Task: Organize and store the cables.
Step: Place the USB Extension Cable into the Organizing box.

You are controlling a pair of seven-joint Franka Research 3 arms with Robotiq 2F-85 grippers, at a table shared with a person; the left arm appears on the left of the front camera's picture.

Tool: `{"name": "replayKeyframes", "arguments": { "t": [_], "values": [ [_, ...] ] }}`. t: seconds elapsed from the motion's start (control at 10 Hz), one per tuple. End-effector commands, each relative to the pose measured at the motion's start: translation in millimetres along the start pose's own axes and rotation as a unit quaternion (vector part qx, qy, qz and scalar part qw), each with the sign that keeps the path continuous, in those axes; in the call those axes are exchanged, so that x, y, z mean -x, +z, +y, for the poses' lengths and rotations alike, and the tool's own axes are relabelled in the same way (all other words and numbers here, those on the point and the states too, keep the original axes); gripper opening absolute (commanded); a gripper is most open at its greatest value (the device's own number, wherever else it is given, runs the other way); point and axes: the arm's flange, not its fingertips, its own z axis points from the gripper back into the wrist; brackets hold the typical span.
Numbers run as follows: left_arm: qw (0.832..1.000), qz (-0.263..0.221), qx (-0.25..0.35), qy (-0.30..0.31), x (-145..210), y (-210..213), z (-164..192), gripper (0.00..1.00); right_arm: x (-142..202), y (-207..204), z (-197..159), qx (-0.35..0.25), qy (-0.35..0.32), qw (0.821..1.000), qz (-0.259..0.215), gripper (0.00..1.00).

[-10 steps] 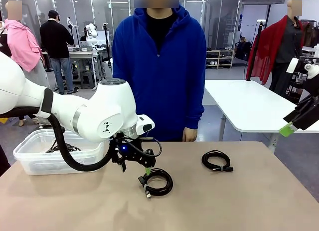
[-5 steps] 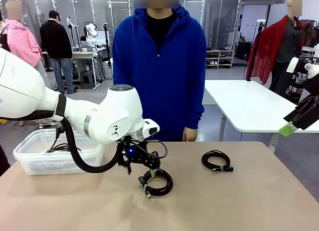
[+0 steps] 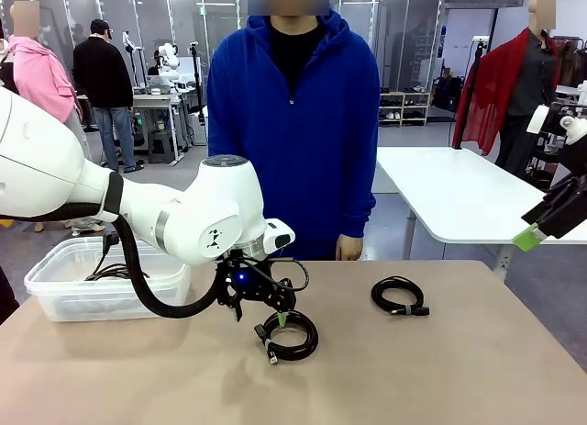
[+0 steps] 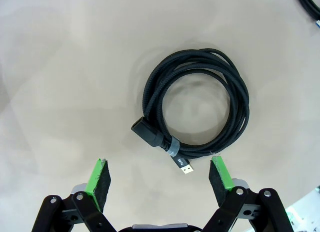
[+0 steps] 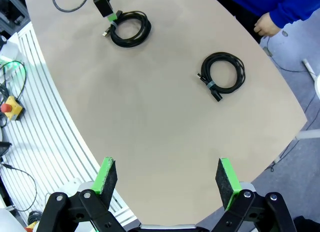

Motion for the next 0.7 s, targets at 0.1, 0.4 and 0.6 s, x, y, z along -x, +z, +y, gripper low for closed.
{"name": "replayKeyframes", "arguments": {
  "t": [0.1, 0.4, 0.6],
  "values": [
    [0.999, 0.012, -0.018, 0.043, 2.4, 2.5, -6.7, 1.0, 0.2, -0.8, 0.9, -0.006, 0.003, 1.0, -0.006, 1.0],
    [0.987, 0.053, -0.035, 0.149, 16.1, 4.3, -20.5, 1.0, 0.2, -0.8, 0.9, -0.006, 0.003, 1.0, -0.006, 1.0],
    [0.976, 0.057, -0.042, 0.208, 12.7, -5.3, -25.6, 1.0, 0.2, -0.8, 0.9, -0.006, 0.003, 1.0, -0.006, 1.0]
  ]
}}
